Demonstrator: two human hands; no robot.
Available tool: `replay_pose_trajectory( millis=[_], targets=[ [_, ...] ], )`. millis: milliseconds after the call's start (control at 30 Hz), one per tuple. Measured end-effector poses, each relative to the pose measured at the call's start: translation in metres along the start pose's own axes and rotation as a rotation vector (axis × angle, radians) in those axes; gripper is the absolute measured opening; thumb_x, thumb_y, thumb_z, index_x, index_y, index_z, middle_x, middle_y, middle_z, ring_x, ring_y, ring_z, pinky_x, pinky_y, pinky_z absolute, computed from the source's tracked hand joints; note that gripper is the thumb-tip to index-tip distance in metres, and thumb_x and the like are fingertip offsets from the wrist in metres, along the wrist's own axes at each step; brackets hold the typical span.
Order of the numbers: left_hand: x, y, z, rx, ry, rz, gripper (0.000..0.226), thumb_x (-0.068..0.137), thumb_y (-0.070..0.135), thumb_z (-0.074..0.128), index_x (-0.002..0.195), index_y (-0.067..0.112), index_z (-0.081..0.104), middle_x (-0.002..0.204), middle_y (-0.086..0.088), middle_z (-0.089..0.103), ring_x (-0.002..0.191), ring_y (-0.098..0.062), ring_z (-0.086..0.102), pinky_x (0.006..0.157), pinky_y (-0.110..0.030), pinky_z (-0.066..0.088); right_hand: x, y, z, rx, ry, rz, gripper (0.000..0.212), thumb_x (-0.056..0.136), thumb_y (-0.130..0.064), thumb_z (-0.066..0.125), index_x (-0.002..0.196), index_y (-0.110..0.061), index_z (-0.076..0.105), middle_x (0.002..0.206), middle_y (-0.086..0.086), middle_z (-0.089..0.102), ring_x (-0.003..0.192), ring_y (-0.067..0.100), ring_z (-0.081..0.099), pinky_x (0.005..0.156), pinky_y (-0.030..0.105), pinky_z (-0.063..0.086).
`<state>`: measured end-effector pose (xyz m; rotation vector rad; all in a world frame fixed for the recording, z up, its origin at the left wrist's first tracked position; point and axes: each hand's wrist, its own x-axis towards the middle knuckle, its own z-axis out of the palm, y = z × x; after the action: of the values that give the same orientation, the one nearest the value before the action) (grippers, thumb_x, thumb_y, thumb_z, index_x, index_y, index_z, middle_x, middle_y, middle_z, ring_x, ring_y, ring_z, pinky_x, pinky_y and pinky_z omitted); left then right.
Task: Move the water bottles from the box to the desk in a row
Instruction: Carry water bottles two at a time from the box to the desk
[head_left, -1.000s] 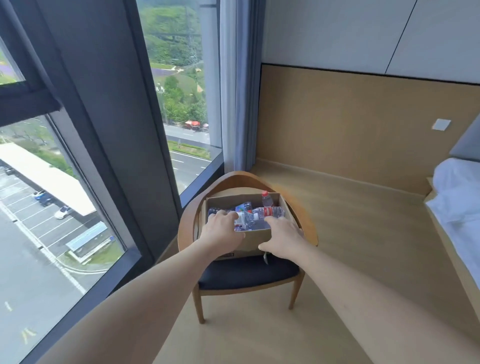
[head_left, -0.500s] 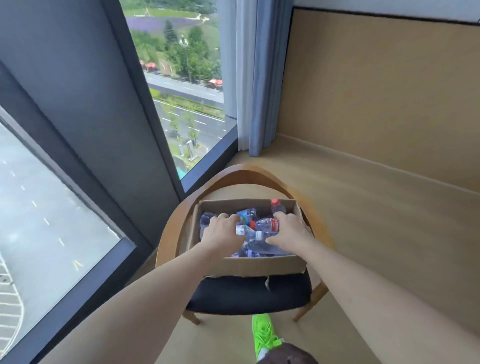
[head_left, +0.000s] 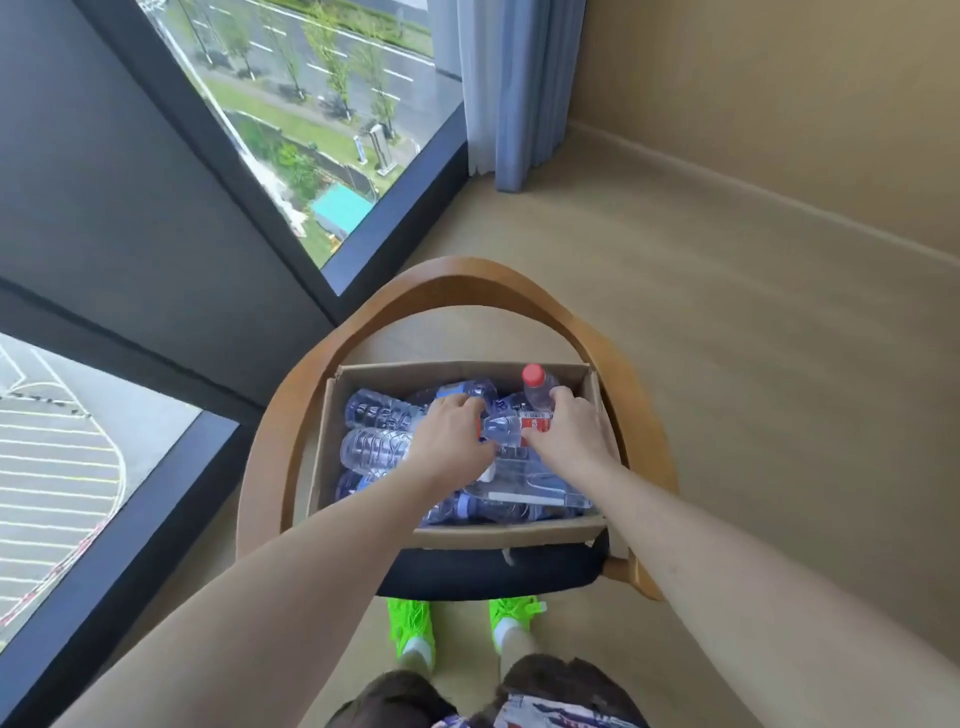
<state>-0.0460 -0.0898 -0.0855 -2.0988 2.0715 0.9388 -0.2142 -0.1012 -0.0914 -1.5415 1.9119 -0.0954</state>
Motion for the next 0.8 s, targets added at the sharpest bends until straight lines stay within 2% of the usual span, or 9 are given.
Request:
replay_pose_trajectory(
  millis=[67,133,233,333,433,567,700,800],
  targets=[
    [0.023,-0.003,0.011,0.015,-0.008,0.038,0.044,0.089,0.033,0.067,0.127,0.012,0.058,0.128,-0.003,0.057,0.126,-0.028,0.047,0.086,-0.034,0.041,0.017,0.002,0.012,0.028,0.039,0.043,0.059,0.090,-0.035,0.072,0.139,-0.014,0.046,0.127,0.011,0.058,0.115,0.029,0.055,0.090,0.041,0.049],
    [0.045,-0.007,0.023,0.053,-0.027,0.070,0.049,0.089,0.035,0.066,0.131,0.013,0.055,0.131,-0.004,0.057,0.126,-0.029,0.046,0.090,-0.037,0.042,0.032,0.002,0.025,0.033,0.077,0.083,0.064,0.091,-0.036,0.072,0.143,-0.014,0.042,0.134,0.013,0.053,0.124,0.031,0.050,0.099,0.043,0.045],
    [0.069,-0.008,0.039,0.148,-0.080,0.103,0.049,0.089,0.040,0.065,0.130,0.015,0.055,0.129,-0.004,0.060,0.123,-0.031,0.046,0.092,-0.042,0.043,0.049,0.003,0.042,0.042,0.107,0.126,0.070,0.088,-0.037,0.075,0.143,-0.013,0.039,0.139,0.015,0.051,0.128,0.034,0.048,0.101,0.043,0.042],
    [0.083,-0.006,0.056,0.237,-0.119,0.124,0.040,0.087,0.039,0.062,0.119,0.017,0.056,0.123,-0.002,0.064,0.117,-0.031,0.046,0.084,-0.041,0.041,0.066,0.006,0.054,0.064,0.126,0.142,0.075,0.087,-0.034,0.076,0.145,-0.011,0.036,0.141,0.017,0.051,0.130,0.036,0.047,0.104,0.044,0.041],
    [0.090,-0.002,0.069,0.389,-0.143,0.138,0.040,0.084,0.042,0.068,0.115,0.020,0.056,0.116,0.002,0.064,0.116,-0.031,0.044,0.078,-0.040,0.032,0.079,0.011,0.060,0.072,0.171,0.141,0.067,0.086,-0.032,0.076,0.140,-0.013,0.040,0.136,0.015,0.056,0.126,0.035,0.052,0.099,0.045,0.046],
    [0.100,0.002,0.069,0.468,-0.121,0.169,0.039,0.080,0.044,0.069,0.111,0.023,0.059,0.109,0.002,0.066,0.111,-0.031,0.045,0.080,-0.040,0.035,0.085,0.015,0.063,0.091,0.235,0.100,0.058,0.083,-0.032,0.079,0.126,-0.014,0.045,0.123,0.013,0.063,0.116,0.034,0.059,0.091,0.044,0.052],
    [0.100,-0.004,0.055,0.342,-0.129,0.177,0.050,0.073,0.050,0.074,0.116,0.027,0.062,0.101,0.004,0.067,0.099,-0.024,0.044,0.075,-0.035,0.031,0.087,0.022,0.057,0.144,0.230,0.109,0.053,0.081,-0.032,0.081,0.119,-0.015,0.048,0.111,0.014,0.068,0.104,0.034,0.064,0.082,0.040,0.053],
    [0.093,-0.002,0.039,0.139,-0.089,0.136,0.061,0.063,0.046,0.083,0.117,0.026,0.062,0.097,0.001,0.067,0.097,-0.025,0.050,0.070,-0.032,0.032,0.087,0.025,0.048,0.206,0.217,0.141,0.051,0.080,-0.032,0.082,0.116,-0.016,0.049,0.109,0.012,0.069,0.100,0.033,0.066,0.078,0.036,0.050]
  ],
)
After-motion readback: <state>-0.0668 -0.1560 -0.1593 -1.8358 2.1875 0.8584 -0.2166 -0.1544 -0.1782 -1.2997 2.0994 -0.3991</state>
